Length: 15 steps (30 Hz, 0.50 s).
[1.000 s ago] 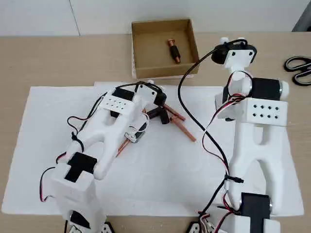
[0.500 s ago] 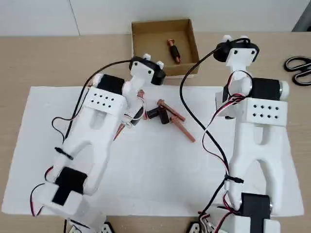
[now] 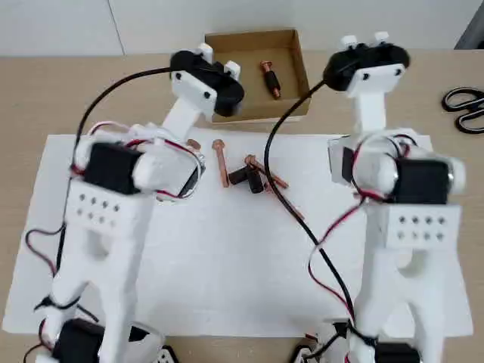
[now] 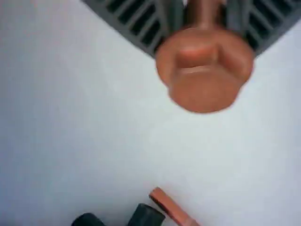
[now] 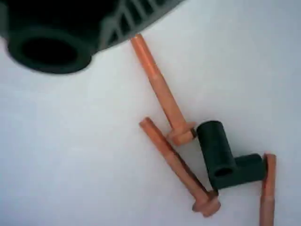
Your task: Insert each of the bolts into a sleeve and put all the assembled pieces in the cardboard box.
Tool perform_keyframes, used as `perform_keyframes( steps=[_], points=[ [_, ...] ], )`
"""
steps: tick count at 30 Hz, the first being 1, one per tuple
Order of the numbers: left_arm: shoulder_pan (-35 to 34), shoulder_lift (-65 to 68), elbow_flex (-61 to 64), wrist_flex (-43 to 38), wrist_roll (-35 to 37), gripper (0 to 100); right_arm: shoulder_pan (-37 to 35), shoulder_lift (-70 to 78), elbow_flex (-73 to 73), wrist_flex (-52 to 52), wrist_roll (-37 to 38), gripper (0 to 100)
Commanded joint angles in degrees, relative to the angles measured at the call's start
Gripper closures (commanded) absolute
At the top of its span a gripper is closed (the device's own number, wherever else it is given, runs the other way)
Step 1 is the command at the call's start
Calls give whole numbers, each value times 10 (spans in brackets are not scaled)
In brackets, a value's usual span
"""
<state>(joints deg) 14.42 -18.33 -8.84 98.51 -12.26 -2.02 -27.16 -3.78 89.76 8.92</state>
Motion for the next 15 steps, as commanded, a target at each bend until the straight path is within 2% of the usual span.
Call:
perform_keyframes(
  steps=[1,4,8,15],
  points=[
    [-4,-63,-27,3,-1,994,-4,-71,15,-7,-4,985],
    [-4,-85,-27,5,-1,994,-3,-112,18,-11,6,985],
    [-13,-105,-26,6,-1,994,-4,-156,32,6,65,985],
    [-119,-108,-26,4,39,994,0,-266,93,31,142,984]
  ],
)
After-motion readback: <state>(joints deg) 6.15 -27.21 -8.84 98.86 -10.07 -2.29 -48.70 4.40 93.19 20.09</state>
